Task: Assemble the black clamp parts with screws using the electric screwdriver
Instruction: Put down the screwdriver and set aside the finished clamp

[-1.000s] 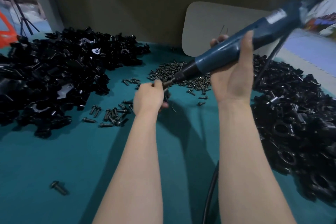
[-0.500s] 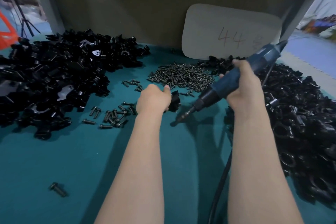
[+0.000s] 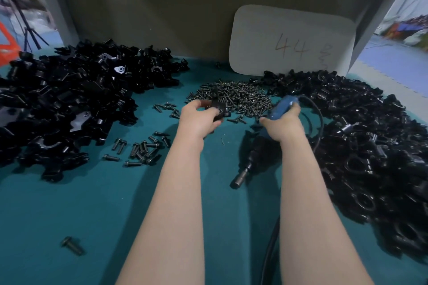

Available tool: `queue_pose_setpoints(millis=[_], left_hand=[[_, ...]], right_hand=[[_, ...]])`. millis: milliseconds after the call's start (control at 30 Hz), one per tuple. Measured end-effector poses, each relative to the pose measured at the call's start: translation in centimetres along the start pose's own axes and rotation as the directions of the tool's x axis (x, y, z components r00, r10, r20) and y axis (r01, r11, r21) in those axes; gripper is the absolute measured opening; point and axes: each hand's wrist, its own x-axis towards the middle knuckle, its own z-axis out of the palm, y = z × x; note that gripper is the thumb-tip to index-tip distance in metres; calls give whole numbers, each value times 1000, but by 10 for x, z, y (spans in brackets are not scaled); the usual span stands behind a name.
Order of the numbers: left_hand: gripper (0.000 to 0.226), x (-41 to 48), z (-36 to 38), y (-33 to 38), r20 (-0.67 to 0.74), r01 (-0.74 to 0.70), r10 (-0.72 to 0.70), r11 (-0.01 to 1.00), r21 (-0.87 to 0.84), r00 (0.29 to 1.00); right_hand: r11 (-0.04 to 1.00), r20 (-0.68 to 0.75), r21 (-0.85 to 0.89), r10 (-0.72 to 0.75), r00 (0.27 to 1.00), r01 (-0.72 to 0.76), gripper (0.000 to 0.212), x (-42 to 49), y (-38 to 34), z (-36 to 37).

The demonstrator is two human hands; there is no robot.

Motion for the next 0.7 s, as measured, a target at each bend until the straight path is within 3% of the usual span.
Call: queue_pose_setpoints(millis=[133, 233, 333, 400, 467, 567, 700], left_hand=[[15, -2, 4, 1, 85, -7, 22, 983, -181, 996], [23, -2, 7, 1, 82, -36, 52, 982, -184, 995], [22, -6, 14, 0, 45, -67, 75, 986, -154, 996], [20, -9, 21, 1, -13, -100, 99, 987, -126, 995], [20, -11, 29, 1, -82, -170, 171, 985, 12, 982], [36, -23, 47, 3, -97, -255, 271, 956, 147, 958], [24, -48, 89, 7, 20, -332, 333, 930, 156, 943]], right_hand=[[980, -15, -199, 4, 1000, -7, 68, -2, -2, 6], [967, -85, -239, -111, 990, 88, 48, -6, -8, 4], [943, -110, -91, -329, 938, 320, 35, -16, -25, -2], [906, 5, 57, -420, 907, 419, 29, -27, -37, -4], [892, 99, 140, -444, 890, 430, 26, -35, -42, -5], [897, -22, 99, -432, 902, 431, 21, -35, -38, -13], [933, -206, -23, -357, 911, 360, 32, -33, -18, -51]])
